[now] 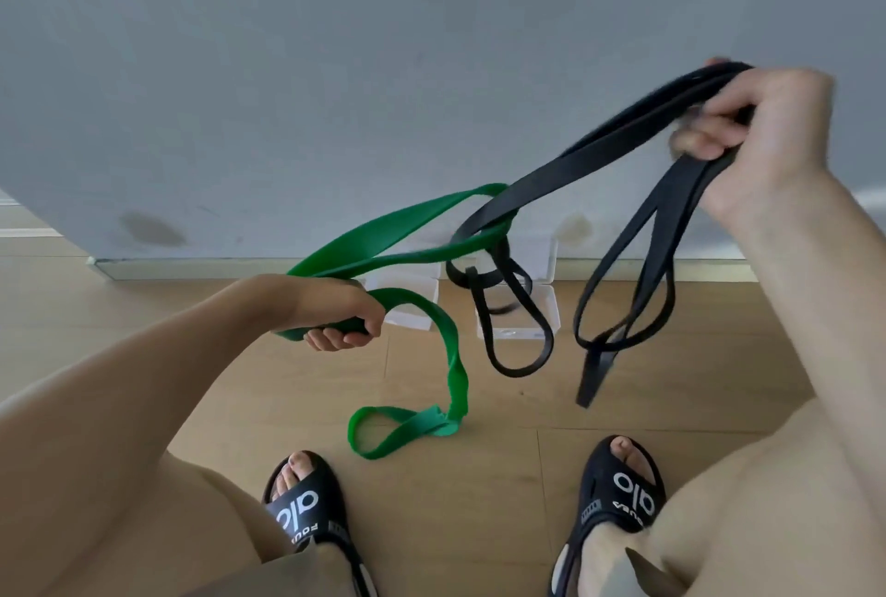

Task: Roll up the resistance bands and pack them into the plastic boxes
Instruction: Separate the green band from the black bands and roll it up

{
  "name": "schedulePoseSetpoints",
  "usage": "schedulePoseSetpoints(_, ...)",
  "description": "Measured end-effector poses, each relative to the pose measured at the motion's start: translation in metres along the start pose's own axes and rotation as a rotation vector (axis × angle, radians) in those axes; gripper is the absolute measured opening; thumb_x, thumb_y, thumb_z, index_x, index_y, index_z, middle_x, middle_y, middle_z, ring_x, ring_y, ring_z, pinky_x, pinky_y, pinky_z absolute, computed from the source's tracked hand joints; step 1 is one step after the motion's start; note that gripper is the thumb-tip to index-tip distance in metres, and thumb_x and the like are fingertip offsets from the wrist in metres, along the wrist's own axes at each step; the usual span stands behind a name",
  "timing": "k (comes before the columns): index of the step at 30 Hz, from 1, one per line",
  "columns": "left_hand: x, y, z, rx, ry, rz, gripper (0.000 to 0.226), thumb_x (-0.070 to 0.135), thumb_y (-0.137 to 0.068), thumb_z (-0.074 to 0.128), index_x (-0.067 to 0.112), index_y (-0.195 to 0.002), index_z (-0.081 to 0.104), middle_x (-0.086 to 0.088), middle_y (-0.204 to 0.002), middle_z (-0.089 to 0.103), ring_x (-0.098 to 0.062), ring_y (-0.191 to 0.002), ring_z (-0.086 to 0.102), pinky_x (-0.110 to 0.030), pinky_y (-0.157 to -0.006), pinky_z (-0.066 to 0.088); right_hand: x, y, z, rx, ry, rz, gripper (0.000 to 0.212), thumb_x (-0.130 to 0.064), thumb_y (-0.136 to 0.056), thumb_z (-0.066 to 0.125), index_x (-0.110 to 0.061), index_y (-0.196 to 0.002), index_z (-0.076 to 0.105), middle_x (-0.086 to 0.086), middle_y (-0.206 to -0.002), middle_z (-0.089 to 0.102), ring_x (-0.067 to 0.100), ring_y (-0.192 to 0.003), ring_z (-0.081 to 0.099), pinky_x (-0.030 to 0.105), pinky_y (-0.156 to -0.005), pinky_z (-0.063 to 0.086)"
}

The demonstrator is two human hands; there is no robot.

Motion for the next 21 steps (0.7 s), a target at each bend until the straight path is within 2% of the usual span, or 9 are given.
schedulePoseSetpoints(2, 0.002, 0.004, 0.003, 0.02, -0.034, 0.012, 0.037, 0.016, -0.089, 0.049, 0.013, -0.052, 0.045, -0.004, -0.053, 0.032, -0.019, -0.048, 0.021, -0.03, -0.051, 0.017, 0.015, 0.015, 0.013, -0.223, 0.371, 0.018, 0.036, 0.013, -0.072, 0.035, -0.012, -0.078, 0.059, -0.003, -0.055, 0.035, 0.008, -0.039, 0.021, 0.02, -0.04, 0.018)
schedulePoseSetpoints(4, 0.009, 0.006, 0.011, 0.052, -0.08, 0.044, 0.032, 0.015, -0.084, 0.055, 0.012, -0.053, 0.046, -0.006, -0.054, 0.034, -0.02, -0.05, 0.023, -0.03, -0.052, 0.019, 0.035, 0.038, 0.025, -0.543, 0.733, 0.024, 0.035, 0.012, -0.062, 0.045, -0.012, -0.08, 0.063, -0.005, -0.051, 0.044, 0.01, -0.039, 0.03, 0.017, -0.04, 0.021)
schedulePoseSetpoints(5, 0.014, 0.005, 0.015, 0.07, -0.123, 0.067, 0.032, 0.016, -0.083, 0.057, 0.013, -0.053, 0.047, -0.004, -0.053, 0.038, -0.02, -0.049, 0.027, -0.028, -0.051, 0.022, 0.044, 0.048, 0.029, -0.648, 0.843, 0.004, 0.037, 0.012, -0.059, 0.048, -0.012, -0.081, 0.065, -0.007, -0.052, 0.047, 0.01, -0.041, 0.034, 0.017, -0.041, 0.024)
schedulePoseSetpoints(6, 0.018, 0.004, 0.019, 0.088, -0.186, 0.089, 0.034, 0.018, -0.083, 0.059, 0.014, -0.052, 0.048, -0.001, -0.051, 0.042, -0.019, -0.047, 0.032, -0.025, -0.05, 0.027, 0.05, 0.053, 0.033, -0.67, 0.878, -0.039, 0.039, 0.015, -0.06, 0.048, -0.012, -0.082, 0.066, -0.009, -0.053, 0.05, 0.009, -0.043, 0.036, 0.017, -0.041, 0.027)
schedulePoseSetpoints(9, 0.03, -0.001, 0.033, 0.07, -0.308, 0.111, 0.035, 0.025, -0.082, 0.061, 0.018, -0.051, 0.05, 0.004, -0.05, 0.048, -0.017, -0.049, 0.041, -0.024, -0.053, 0.036, 0.054, 0.055, 0.051, -0.548, 0.7, -0.083, 0.046, 0.024, -0.064, 0.042, -0.012, -0.082, 0.064, -0.008, -0.056, 0.049, 0.011, -0.045, 0.032, 0.02, -0.044, 0.022)
schedulePoseSetpoints(12, 0.029, -0.012, 0.052, -0.083, -0.276, 0.052, 0.028, 0.026, -0.077, 0.058, 0.018, -0.051, 0.048, -0.001, -0.055, 0.045, -0.022, -0.056, 0.036, -0.029, -0.055, 0.032, 0.049, 0.055, 0.064, -0.554, 0.472, -0.038, 0.047, 0.024, -0.063, 0.036, -0.011, -0.083, 0.061, -0.002, -0.057, 0.046, 0.013, -0.043, 0.025, 0.022, -0.045, 0.018)
schedulePoseSetpoints(15, 0.022, -0.023, 0.066, -0.17, -0.317, -0.024, 0.025, 0.026, -0.076, 0.057, 0.018, -0.054, 0.048, -0.001, -0.056, 0.042, -0.022, -0.055, 0.034, -0.03, -0.055, 0.03, 0.038, 0.051, 0.059, -0.483, 0.169, 0.03, 0.047, 0.021, -0.066, 0.031, -0.011, -0.085, 0.06, -0.002, -0.055, 0.043, 0.012, -0.043, 0.019, 0.021, -0.043, 0.019)
schedulePoseSetpoints(21, 0.013, -0.038, 0.091, -0.204, -0.541, -0.076, 0.023, 0.031, -0.078, 0.059, 0.017, -0.063, 0.053, -0.001, -0.062, 0.052, -0.023, -0.058, 0.043, -0.029, -0.056, 0.036, 0.039, 0.042, 0.056, -0.561, 0.226, 0.091, 0.052, 0.017, -0.066, 0.034, -0.016, -0.091, 0.065, 0.004, -0.068, 0.048, 0.01, -0.044, 0.021, 0.021, -0.042, 0.02)
Point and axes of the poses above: each hand's wrist, its own y-axis away from the middle knuckle, its own z-axis out of the palm, x = y × z, the point moved 1 cm from there along -y, towards the middle knuckle
